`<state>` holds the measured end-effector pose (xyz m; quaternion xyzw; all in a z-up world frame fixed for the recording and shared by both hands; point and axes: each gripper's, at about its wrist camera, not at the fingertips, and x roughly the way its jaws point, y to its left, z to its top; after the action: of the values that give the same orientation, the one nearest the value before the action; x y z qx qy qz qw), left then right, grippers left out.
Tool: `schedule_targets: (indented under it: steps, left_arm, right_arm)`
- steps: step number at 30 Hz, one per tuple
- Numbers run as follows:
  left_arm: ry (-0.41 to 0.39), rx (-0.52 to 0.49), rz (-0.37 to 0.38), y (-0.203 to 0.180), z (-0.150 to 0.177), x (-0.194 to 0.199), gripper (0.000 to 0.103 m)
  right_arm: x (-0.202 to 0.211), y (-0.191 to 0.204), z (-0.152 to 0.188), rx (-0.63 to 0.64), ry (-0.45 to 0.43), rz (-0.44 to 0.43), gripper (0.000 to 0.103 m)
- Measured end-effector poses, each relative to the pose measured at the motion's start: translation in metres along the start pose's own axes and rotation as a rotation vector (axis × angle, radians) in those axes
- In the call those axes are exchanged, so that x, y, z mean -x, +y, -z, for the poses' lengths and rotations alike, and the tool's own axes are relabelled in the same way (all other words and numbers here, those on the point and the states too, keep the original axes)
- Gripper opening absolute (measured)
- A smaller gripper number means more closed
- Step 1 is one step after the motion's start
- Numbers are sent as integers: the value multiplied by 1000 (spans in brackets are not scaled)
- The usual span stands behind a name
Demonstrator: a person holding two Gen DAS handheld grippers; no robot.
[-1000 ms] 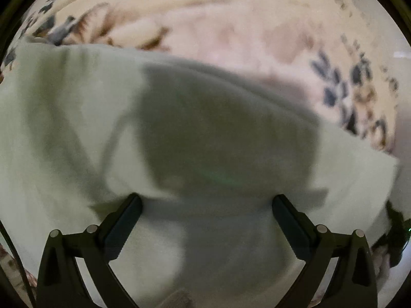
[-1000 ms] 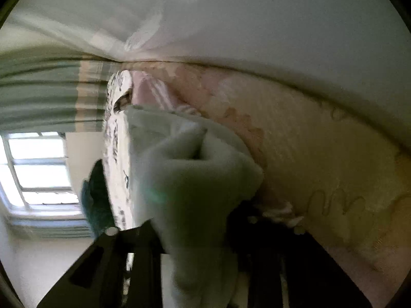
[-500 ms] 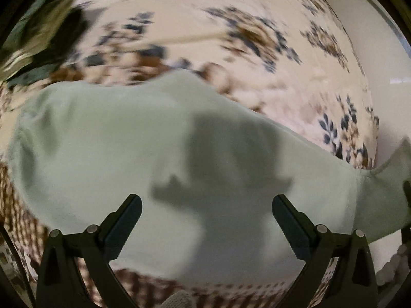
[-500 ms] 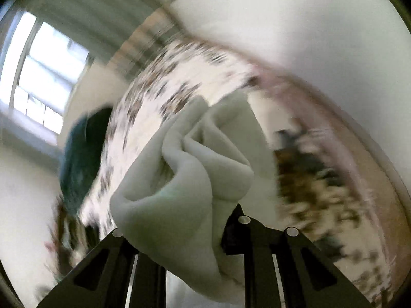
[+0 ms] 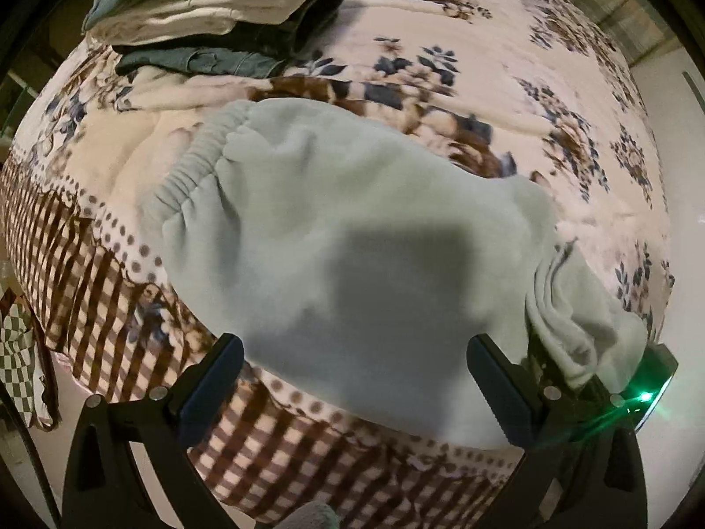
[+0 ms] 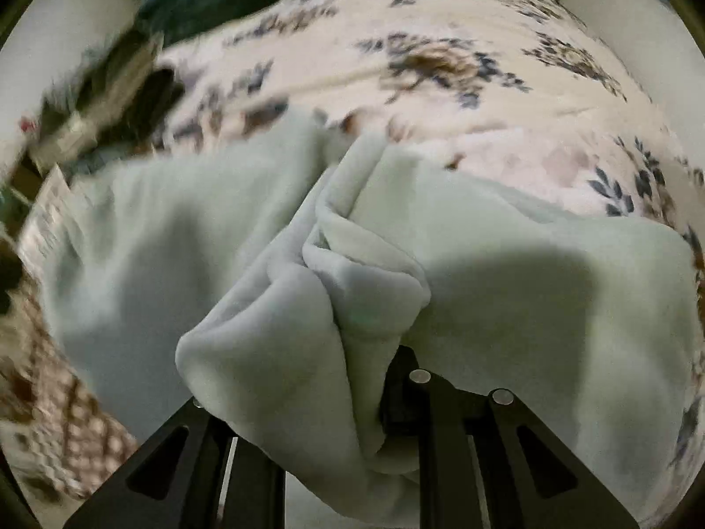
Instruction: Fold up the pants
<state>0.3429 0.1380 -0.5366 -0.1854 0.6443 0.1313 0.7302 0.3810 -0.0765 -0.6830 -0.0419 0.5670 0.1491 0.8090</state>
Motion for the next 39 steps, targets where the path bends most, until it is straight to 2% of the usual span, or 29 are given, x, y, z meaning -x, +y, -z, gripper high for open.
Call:
schedule_targets:
  steps: [2, 3, 4, 5, 8, 10, 12, 15, 20, 21, 23, 25, 26, 28, 29, 33, 35, 38, 39]
  left_arm:
    - [9, -4, 26, -1, -5, -4, 103]
    - [9, -12, 45, -6, -9, -6, 103]
    - [8, -21, 61, -11, -12, -7, 103]
    - [10, -33, 87, -18, -17, -8, 103]
    - [46, -81, 180, -50, -27, -17, 103]
    - [109, -95, 224, -72, -29, -33, 103]
    - [215, -113, 274, -97, -26, -60, 103]
    - [330, -147, 293, -127, -14, -95, 103]
    - [426, -153, 372, -150, -1, -125, 101]
    - [426, -150, 353, -148, 2, -129, 95]
    - [411, -161, 270, -140, 5, -132, 90]
    - [349, -195, 170, -127, 6, -119, 91]
    - [286, -245, 90, -120, 7, -106, 92]
    - [220, -276, 26, -110, 10, -84, 91]
    - [202, -261, 21, -104, 11, -72, 90]
    - [263, -118, 262, -102, 10, -47, 90]
    - [307, -101, 342, -116, 13, -52, 90]
    - [337, -145, 348, -145, 17, -71, 90]
    - [339, -170, 329, -153, 21, -80, 77]
  right_arm:
    - [0, 1, 2, 13, 12, 1, 32]
    - [4, -3, 1, 3, 29, -38, 51]
    - [11, -9, 0, -14, 61, -113, 77]
    - [23, -19, 1, -49, 79, -194, 84]
    - [67, -53, 5, -183, 69, -369, 86]
    - [92, -83, 14, -294, 57, -401, 86]
    - [107, -111, 22, -368, 65, -339, 86]
    - [114, -155, 42, -481, 70, -237, 86]
    - [105, -208, 68, -626, 107, -149, 86]
    - [103, -215, 72, -652, 109, -146, 86]
    - [99, -225, 78, -688, 116, -145, 86]
    - [97, -227, 80, -700, 123, -143, 86]
    - [97, -227, 81, -702, 125, -145, 86]
    - [97, -225, 81, -691, 135, -146, 86]
    - [98, -223, 81, -682, 134, -147, 86]
    - [90, -220, 78, -666, 144, -140, 86]
    - [86, -223, 78, -693, 154, -146, 86]
    - [83, -230, 78, -742, 150, -170, 86]
    - [82, -233, 78, -750, 150, -169, 86]
